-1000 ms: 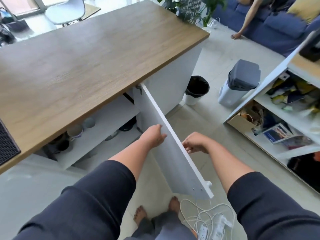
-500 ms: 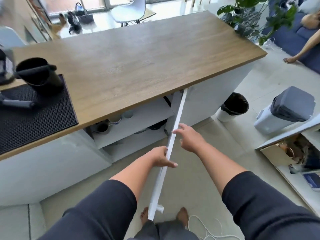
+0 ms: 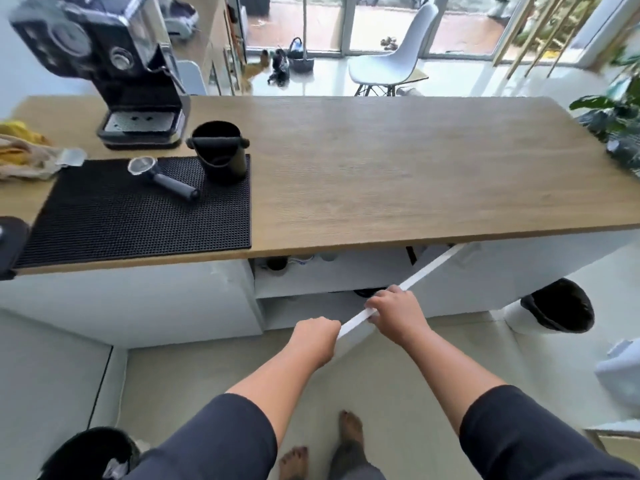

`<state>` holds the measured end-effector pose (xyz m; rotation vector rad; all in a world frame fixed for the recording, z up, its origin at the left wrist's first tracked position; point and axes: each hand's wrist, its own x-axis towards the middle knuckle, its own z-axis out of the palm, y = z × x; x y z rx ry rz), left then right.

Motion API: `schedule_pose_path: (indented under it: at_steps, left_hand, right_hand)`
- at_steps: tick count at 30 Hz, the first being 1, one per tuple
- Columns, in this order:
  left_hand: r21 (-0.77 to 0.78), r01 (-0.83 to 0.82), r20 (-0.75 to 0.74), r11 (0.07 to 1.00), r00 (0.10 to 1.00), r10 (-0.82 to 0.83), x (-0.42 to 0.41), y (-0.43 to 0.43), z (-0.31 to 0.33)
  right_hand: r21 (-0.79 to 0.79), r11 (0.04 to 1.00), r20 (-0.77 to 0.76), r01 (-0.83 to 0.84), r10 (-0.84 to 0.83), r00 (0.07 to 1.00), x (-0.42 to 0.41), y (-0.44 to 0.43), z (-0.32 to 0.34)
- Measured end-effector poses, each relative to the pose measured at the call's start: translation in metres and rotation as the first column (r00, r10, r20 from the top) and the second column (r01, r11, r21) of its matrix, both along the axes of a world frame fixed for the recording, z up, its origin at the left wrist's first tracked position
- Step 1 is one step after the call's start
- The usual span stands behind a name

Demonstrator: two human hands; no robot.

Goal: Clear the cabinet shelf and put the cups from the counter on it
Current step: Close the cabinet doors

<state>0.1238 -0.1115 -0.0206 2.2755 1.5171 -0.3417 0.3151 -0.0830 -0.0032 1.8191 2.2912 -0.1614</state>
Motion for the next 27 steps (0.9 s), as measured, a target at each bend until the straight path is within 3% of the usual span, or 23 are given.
schedule_pose_path:
  at_steps: [7, 9, 14, 15, 20, 23, 27]
  left_hand:
    - [0.161, -0.406, -0.007, 0.899, 0.911, 0.413, -0.065, -0.005, -0.006]
    - [0.183, -0.407, -0.073, 0.895, 0.902, 0.425, -0.072, 0.006, -0.007]
    - [0.402, -0.365, -0.122, 0.840, 0.887, 0.445, -0.067, 0.033, 0.006]
    - [0.434, -0.317, -0.190, 0.843, 0.883, 0.430, -0.067, 0.042, 0.009]
    - [0.336, -0.137, -0.416, 0.932, 0.866, 0.277, -0.065, 0.087, 0.031]
    - [0.277, -0.132, -0.405, 0.952, 0.882, 0.241, -0.056, 0.101, 0.030]
    - [0.287, -0.244, -0.291, 0.926, 0.899, 0.327, -0.039, 0.115, 0.027]
  right_hand:
    - [0.122, 0.976, -0.034, -0.182, 0.187, 0.982, -0.012, 0.040, -0.010]
    - [0.130, 0.963, -0.008, -0.236, 0.239, 0.971, -0.012, 0.053, -0.009]
    - [0.199, 0.922, -0.014, -0.332, 0.342, 0.940, -0.006, 0.084, 0.003]
    - [0.179, 0.924, -0.015, -0.338, 0.346, 0.938, -0.005, 0.092, 0.006]
    - [0.018, 0.949, 0.004, -0.315, 0.315, 0.949, 0.005, 0.132, 0.010]
    - [0.018, 0.950, -0.021, -0.313, 0.313, 0.950, 0.012, 0.144, 0.010]
    - [0.077, 0.939, -0.034, -0.336, 0.340, 0.940, 0.015, 0.154, 0.013]
